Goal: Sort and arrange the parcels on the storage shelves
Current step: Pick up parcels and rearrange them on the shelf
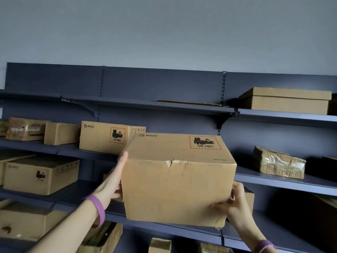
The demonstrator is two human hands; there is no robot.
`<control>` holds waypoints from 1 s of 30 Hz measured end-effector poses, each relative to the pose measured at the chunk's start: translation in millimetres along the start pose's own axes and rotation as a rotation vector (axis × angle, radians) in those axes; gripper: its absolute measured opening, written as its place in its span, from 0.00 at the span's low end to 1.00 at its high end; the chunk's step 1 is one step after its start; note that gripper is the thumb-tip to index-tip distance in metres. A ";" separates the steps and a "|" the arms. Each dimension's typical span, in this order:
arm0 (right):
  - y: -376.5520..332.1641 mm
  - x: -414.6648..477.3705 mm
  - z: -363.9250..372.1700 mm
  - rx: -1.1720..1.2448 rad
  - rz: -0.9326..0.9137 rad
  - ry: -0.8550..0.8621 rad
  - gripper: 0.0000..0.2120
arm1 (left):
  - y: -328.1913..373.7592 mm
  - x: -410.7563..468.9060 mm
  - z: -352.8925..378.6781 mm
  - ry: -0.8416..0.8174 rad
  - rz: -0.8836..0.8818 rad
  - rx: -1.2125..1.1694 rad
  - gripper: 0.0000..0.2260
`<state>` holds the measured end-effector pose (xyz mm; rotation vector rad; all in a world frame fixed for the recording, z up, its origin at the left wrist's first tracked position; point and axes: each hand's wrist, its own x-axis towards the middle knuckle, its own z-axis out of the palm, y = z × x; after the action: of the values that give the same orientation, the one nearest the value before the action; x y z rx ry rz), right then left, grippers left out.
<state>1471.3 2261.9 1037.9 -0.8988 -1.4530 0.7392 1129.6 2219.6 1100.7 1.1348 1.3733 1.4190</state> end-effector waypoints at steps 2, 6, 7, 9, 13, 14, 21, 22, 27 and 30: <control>-0.2 0.7 -4.2 -0.012 -0.003 -0.044 0.29 | 0.3 1.7 -0.3 0.020 -0.010 -0.050 0.45; -13.3 3.6 -13.3 0.096 0.086 -0.140 0.09 | -7.7 2.1 -2.9 -0.008 0.026 -0.192 0.23; -14.2 3.3 -15.0 0.142 0.143 -0.122 0.15 | -12.1 1.7 -4.8 -0.016 0.040 -0.205 0.23; -22.8 3.1 -13.4 0.173 0.271 -0.142 0.35 | -19.9 -0.6 -8.3 -0.051 0.072 -0.224 0.28; -29.1 -5.6 -14.6 0.190 0.325 -0.249 0.34 | -29.4 -3.6 -15.5 -0.170 0.086 -0.183 0.33; -28.0 -5.2 -14.1 0.181 0.306 -0.245 0.32 | -31.0 -3.9 -17.2 -0.206 0.082 -0.170 0.34; -16.2 -12.7 -29.8 0.204 0.251 -0.349 0.39 | -36.5 -16.4 -29.7 -0.276 0.039 -0.096 0.39; -13.2 -14.0 -31.0 0.205 0.242 -0.355 0.41 | -38.9 -18.3 -28.7 -0.273 0.040 -0.052 0.42; -5.2 -20.5 -25.5 0.090 0.138 -0.271 0.41 | -53.0 -18.9 -8.1 -0.039 0.018 0.210 0.49; 0.1 -23.8 -22.1 0.087 0.108 -0.244 0.39 | -66.0 -16.1 -1.4 0.035 0.038 0.173 0.46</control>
<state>1493.1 2240.0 1027.7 -0.8470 -1.5808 1.0140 1130.6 2207.0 1034.0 1.2578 1.5307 1.3729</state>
